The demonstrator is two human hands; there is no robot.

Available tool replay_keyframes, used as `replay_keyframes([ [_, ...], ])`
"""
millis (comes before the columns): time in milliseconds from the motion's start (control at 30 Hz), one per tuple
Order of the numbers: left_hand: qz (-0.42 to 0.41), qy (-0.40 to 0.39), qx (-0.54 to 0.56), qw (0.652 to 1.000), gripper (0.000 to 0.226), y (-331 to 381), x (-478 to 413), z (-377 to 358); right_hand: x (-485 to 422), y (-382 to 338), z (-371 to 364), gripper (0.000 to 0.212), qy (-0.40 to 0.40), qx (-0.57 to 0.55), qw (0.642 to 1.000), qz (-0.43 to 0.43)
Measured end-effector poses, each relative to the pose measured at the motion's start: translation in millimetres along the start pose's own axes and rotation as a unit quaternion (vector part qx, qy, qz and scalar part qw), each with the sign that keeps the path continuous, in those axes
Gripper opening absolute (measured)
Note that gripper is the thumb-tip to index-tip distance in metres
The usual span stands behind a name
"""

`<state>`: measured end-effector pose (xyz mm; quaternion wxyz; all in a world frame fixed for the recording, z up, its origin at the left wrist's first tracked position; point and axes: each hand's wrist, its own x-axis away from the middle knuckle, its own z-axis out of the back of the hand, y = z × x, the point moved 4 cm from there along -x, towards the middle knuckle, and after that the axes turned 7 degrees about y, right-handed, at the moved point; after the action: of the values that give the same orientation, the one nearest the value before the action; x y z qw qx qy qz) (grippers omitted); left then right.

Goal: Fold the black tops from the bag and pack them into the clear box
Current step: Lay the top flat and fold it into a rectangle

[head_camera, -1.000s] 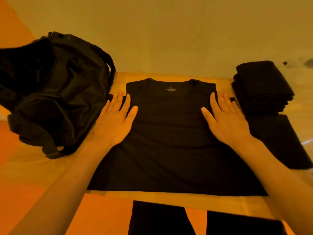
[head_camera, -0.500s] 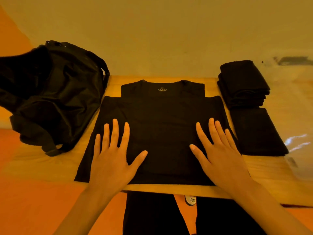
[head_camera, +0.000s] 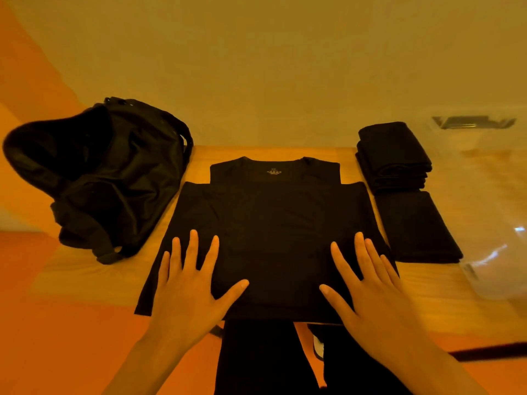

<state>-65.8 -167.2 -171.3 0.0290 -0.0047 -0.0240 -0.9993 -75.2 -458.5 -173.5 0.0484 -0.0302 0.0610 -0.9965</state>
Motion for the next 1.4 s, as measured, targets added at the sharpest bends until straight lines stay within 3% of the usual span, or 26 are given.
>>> replay_keyframes([
  [67,-0.033,0.03,0.026,0.999,0.103,23,-7,24,9,0,-1,0.081,0.014,0.016,1.0,-0.01],
  [133,-0.156,0.06,0.066,0.984,0.084,70,-25,42,20,4,-4,0.078,0.018,0.0,0.999,-0.037],
  [200,-0.297,0.019,0.112,0.948,0.069,131,-53,40,31,11,-11,0.079,0.033,-0.011,0.998,-0.049],
  [300,-0.472,-0.018,0.044,0.88,0.065,209,-93,12,48,22,-16,0.082,0.065,-0.014,0.997,-0.043],
  [367,-0.525,-0.031,-0.02,0.85,0.072,234,-112,-10,58,31,-19,0.083,0.055,-0.006,0.998,-0.038],
  [633,-0.491,0.009,-0.015,0.871,0.095,244,-136,-22,87,43,-17,0.077,0.052,0.019,0.998,-0.002],
  [733,-0.481,0.02,0.038,0.876,0.091,242,-134,-17,90,39,-12,0.073,0.085,-0.001,0.996,0.003],
  [867,-0.422,0.105,0.097,0.895,0.079,226,-121,-4,70,24,6,0.069,0.14,-0.025,0.99,0.021],
  [1000,-0.377,0.035,0.048,0.925,0.085,209,-117,-13,47,13,-3,0.072,0.092,0.018,0.996,0.008],
  [1133,-0.374,0.034,0.015,0.927,0.086,202,-119,-23,50,15,-19,0.076,0.041,0.066,0.997,0.004],
  [1300,-0.359,0.046,0.066,0.93,0.081,195,-120,-8,43,8,9,0.072,0.089,0.048,0.995,0.008],
  [1400,-0.303,0.057,0.075,0.948,0.085,156,-128,10,-4,-5,41,0.072,0.089,-0.006,0.996,0.011],
])
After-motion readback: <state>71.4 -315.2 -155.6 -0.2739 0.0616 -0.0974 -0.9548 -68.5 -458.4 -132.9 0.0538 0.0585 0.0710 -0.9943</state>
